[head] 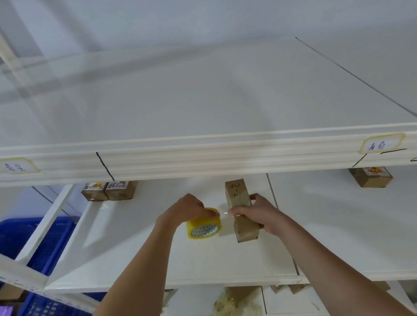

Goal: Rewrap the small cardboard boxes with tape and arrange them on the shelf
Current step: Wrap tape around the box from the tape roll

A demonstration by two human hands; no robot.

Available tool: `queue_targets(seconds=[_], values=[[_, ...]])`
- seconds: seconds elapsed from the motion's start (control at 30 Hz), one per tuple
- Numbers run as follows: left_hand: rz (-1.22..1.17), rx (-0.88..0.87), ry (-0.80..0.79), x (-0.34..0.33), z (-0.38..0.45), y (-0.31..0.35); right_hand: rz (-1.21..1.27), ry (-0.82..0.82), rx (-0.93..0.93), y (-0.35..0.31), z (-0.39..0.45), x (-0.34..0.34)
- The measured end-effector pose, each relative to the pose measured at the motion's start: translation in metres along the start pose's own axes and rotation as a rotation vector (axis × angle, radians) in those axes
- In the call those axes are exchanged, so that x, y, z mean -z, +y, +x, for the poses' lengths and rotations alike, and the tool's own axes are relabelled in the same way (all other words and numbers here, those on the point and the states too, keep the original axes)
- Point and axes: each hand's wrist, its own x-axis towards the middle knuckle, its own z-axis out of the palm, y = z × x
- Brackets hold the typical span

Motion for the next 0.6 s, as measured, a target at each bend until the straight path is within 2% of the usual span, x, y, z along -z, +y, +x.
queue_targets(seconds=[0.17,0.3,0.47,0.6], values=[[-0.04,0.025,-0.015,-0.004,0.0,-0.005,0.038,0.004,0.025,-0.002,0.002,0.008],[-0.075,-0.039,-0.05,-0.005,0.002,-0.007,0.07,-0.024,0.022,0.0,0.002,0.012],[-0.237,-0.161,-0.143,0.001,-0.002,-0.019,0.1,-0.011,0.012,0.0,0.005,0.022],[-0.175,-0.067,-0.118,0.0,0.006,-0.021,0.091,-0.041,0.01,0.004,0.006,0.021]])
